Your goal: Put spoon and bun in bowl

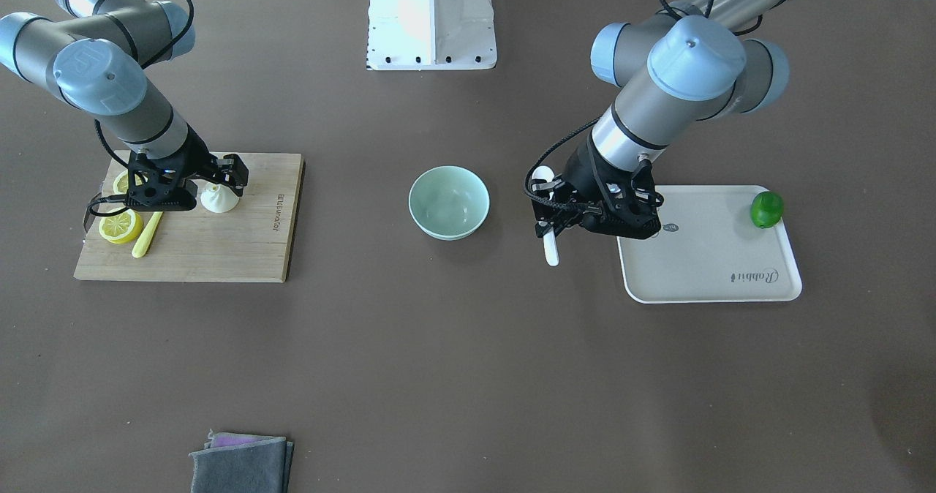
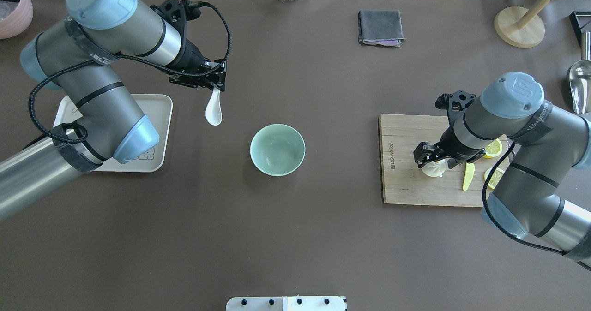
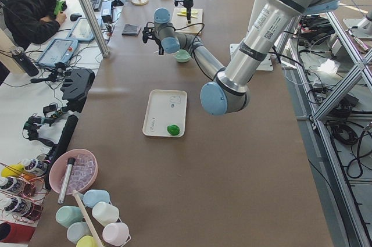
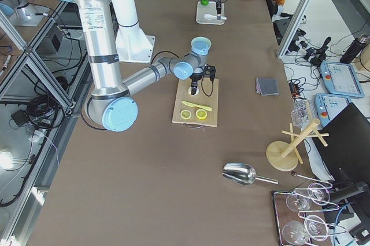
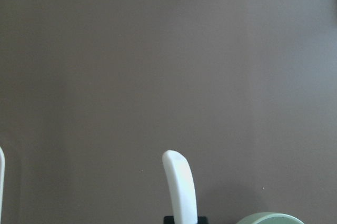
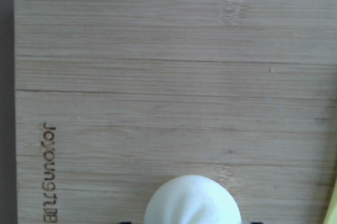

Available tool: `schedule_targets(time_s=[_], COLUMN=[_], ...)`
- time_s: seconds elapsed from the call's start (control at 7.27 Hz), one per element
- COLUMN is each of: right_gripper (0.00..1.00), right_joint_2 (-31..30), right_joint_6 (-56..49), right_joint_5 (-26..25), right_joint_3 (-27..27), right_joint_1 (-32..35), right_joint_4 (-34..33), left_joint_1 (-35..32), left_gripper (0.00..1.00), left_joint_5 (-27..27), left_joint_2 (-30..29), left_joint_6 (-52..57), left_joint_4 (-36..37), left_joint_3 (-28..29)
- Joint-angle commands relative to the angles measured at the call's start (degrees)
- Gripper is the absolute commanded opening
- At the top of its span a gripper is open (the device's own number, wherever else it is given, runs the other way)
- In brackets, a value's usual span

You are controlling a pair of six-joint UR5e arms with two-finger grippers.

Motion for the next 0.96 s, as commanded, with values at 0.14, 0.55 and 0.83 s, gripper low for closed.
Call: schedule_targets(time_s=[0.14,0.55,0.83], right_gripper=[0.0,0.0,0.0], right_joint_2=[0.5,1.0,1.4], right_joint_6=[0.1,0.3,0.4], right_joint_5=[0.6,2.9,2.5], right_joint_3=[0.3,3.5,3.7], right_joint_1=[0.5,4.2,4.9], right_joint_4=[0.0,-0.2,0.0], left_joint_1=[0.6,9.6,13.0], left_gripper=[0.0,0.0,0.0], left_joint_5=[0.1,10.4,15.0], left_joint_2=[-2.9,-5.7,-5.8], left_joint_6=[-1.2,-6.7,-6.8], left_joint_4=[-0.2,-1.0,-4.3], left_joint_3=[2.4,2.9,5.0])
